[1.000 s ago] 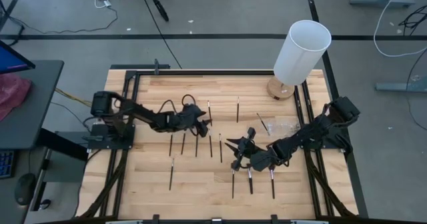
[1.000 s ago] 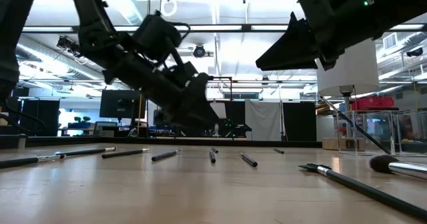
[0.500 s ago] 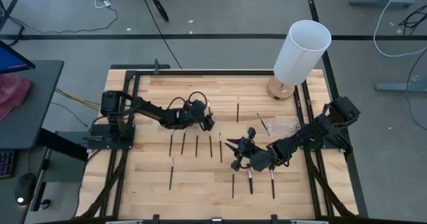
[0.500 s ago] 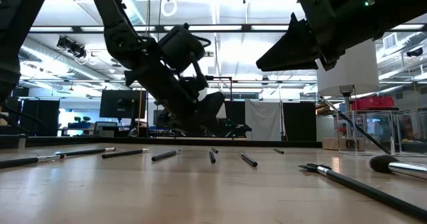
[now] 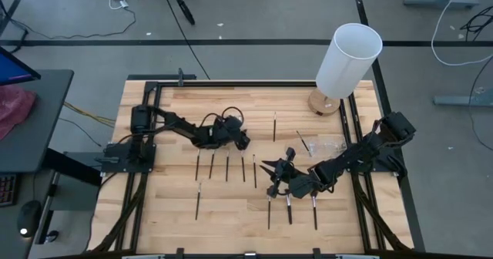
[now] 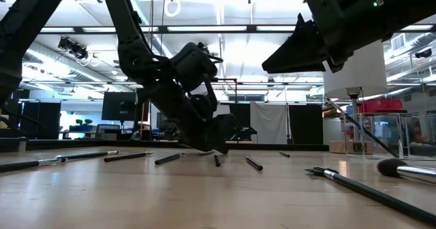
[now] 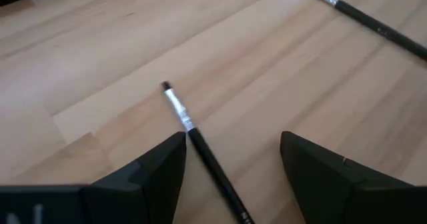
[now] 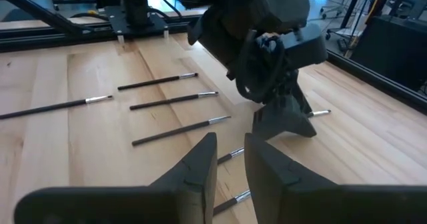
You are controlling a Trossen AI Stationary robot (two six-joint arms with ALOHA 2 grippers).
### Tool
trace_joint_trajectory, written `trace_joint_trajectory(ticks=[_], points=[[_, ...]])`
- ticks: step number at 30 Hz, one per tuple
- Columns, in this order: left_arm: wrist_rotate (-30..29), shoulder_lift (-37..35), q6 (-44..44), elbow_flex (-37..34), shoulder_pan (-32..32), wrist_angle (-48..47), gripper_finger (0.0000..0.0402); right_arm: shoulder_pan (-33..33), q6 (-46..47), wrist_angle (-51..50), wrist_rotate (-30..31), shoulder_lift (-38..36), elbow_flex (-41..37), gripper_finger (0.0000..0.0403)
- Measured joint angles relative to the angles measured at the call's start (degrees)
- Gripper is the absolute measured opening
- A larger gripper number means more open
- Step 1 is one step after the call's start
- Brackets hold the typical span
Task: Put items in baskets/containers
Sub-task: Put the black eyeshadow brush into the transparent organizer
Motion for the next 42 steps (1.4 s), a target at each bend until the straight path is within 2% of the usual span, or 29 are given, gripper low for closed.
trace_joint_trajectory(ticks=[7, 20, 27, 33, 39, 42], points=[[6.43, -0.40, 0.90, -1.65, 1.69, -3.08, 0.0195, 1.00, 0.13, -0.17, 0.02, 0.00, 0.00, 0.0077], [9.26, -0.61, 5.80, -3.25, 3.00, -1.63, 0.0089, 1.87, 0.13, -0.28, 0.04, 0.00, 0.00, 0.0077], [11.28, -0.71, 7.40, -3.25, 3.87, -1.60, 0.0014, 1.85, 0.12, -0.28, 0.04, 0.00, 0.00, 0.0077], [15.94, -0.87, 8.52, -4.13, 4.96, 0.81, 0.0012, 2.55, 0.11, -0.49, 0.04, 0.00, 0.00, 0.0077], [16.74, -0.71, 8.46, -6.88, 4.70, 7.19, 0.0011, 3.78, 0.11, -0.96, 0.04, 0.00, 0.00, 0.0077], [17.28, -0.70, 8.39, -7.01, 4.27, 7.46, 0.0011, 3.91, 0.11, -1.04, 0.04, 0.00, 0.00, 0.0077]])
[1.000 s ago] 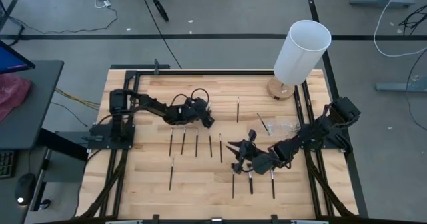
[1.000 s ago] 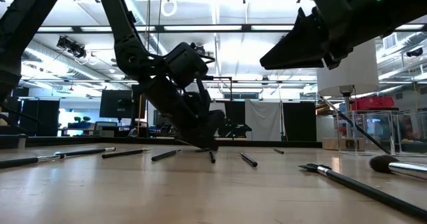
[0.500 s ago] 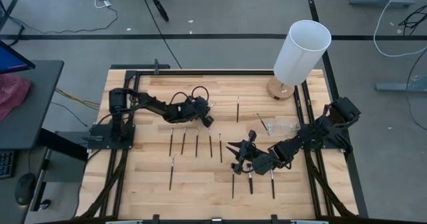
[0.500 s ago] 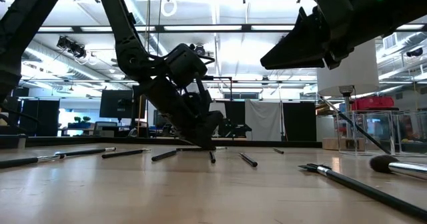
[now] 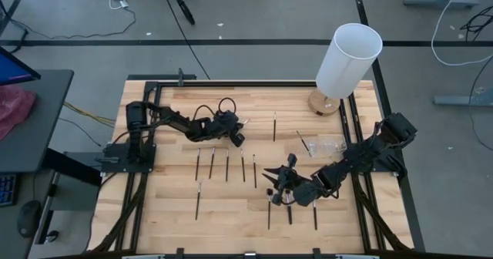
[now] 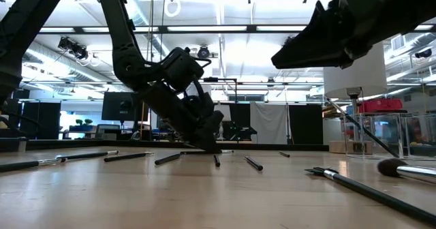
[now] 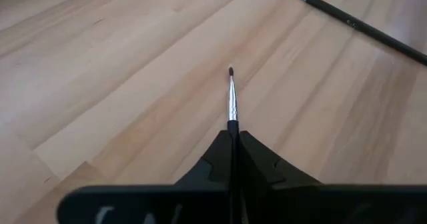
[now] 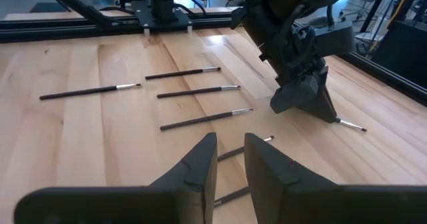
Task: Put items in baskets/containers
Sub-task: Put the black eyeshadow brush into the transparent organizer
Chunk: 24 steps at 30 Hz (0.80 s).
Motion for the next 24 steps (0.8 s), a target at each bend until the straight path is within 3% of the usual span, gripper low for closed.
trace_joint_trajectory(ticks=[6, 16, 24], points=[[1.64, -1.84, -0.15, -0.04, -0.38, -2.47, 0.0011, -0.02, 0.11, -0.12, 0.02, 0.00, 0.00, 0.0077], [6.54, -10.86, 2.40, -0.91, -0.93, -11.53, 0.0010, -0.04, 0.07, -0.16, 0.06, 0.00, 0.00, 0.0077], [5.43, -10.99, 2.45, -0.79, -1.37, -11.63, 0.0009, -0.04, 0.04, -0.18, 0.04, 0.00, 0.00, 0.0077]])
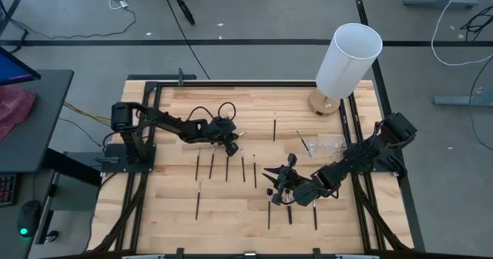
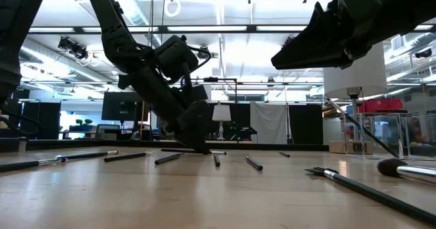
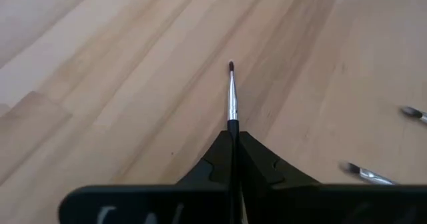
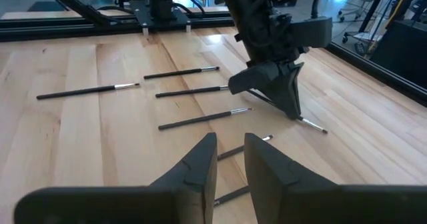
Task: Put items in baskets/containers
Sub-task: Put the black eyeshadow brush into the transparent organizer
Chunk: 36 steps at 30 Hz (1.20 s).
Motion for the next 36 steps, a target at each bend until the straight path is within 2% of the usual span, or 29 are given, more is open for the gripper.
trace_joint_trajectory(ticks=[13, 23, 29, 32, 36], points=[[-3.42, 2.72, 0.13, 0.32, -0.35, 2.73, 0.0026, 0.00, 0.00, 0.02, 0.00, 0.00, 0.00, 0.0077], [-6.49, 3.06, 4.92, -0.04, -1.34, 4.82, 0.0096, 0.00, 0.11, 0.02, 0.00, 0.00, 0.00, 0.0077], [-6.51, 3.28, 6.47, -8.09, -1.38, 20.21, 0.0122, 0.00, 0.59, 0.02, 0.00, 0.00, 0.00, 0.0077], [-6.51, 3.28, 7.24, -11.74, -1.38, 26.24, 0.0117, -0.11, 0.32, 0.02, 0.00, 0.00, 0.00, 0.0077], [-6.68, 4.02, 8.97, -13.09, -1.60, 29.13, 0.0102, -0.73, -0.02, 0.04, -0.01, 0.00, 0.00, 0.0077]])
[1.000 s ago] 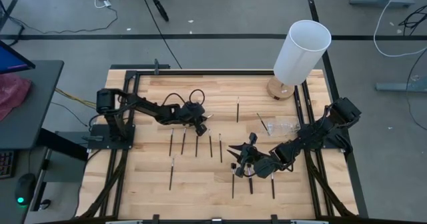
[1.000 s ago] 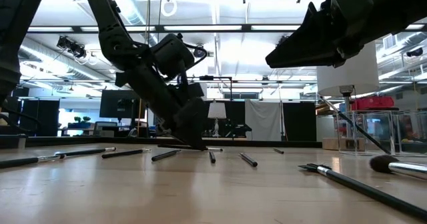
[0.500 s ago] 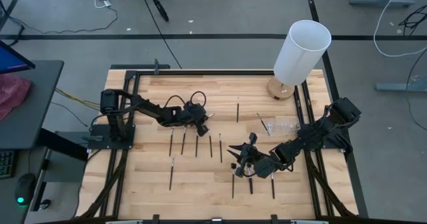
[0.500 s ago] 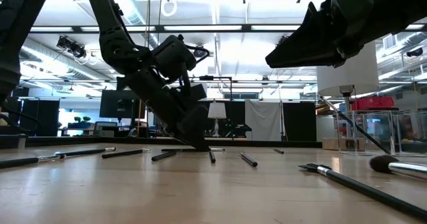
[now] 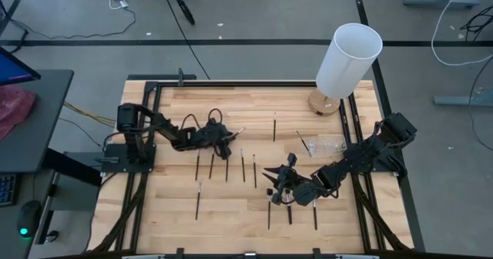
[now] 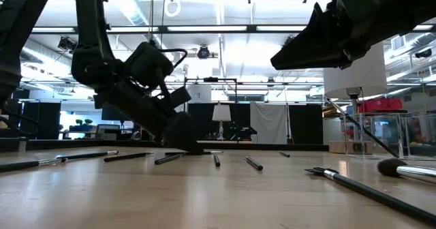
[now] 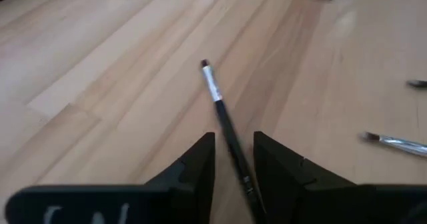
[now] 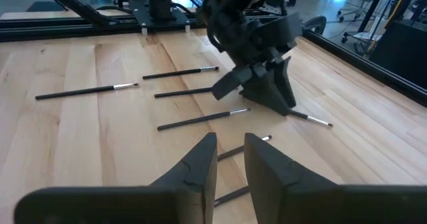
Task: Put items in baskets/containers
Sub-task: Put the black eyeshadow brush into the transparent organizer
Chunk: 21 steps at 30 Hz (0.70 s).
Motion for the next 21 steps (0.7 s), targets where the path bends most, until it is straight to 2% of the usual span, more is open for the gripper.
trace_joint_trajectory(ticks=[8, 14, 17, 21], points=[[-2.91, 7.64, -0.15, 3.04, -0.02, 6.12, 0.0097, -0.83, 0.61, 0.32, 0.01, 0.00, 0.02, 0.0077], [-4.23, 8.31, 0.36, 3.30, 0.02, 5.95, 0.0098, -0.82, 0.63, 0.37, -0.01, 0.00, 0.02, 0.0077], [-2.97, 8.31, 1.51, 3.30, 0.43, 5.25, 0.0084, -0.82, 0.63, 0.42, -0.01, 0.00, 0.02, 0.0077], [-1.39, 8.24, 1.69, 3.29, 1.34, 3.61, 0.0046, -0.82, 0.62, 0.46, -0.01, 0.00, 0.02, 0.0077]])
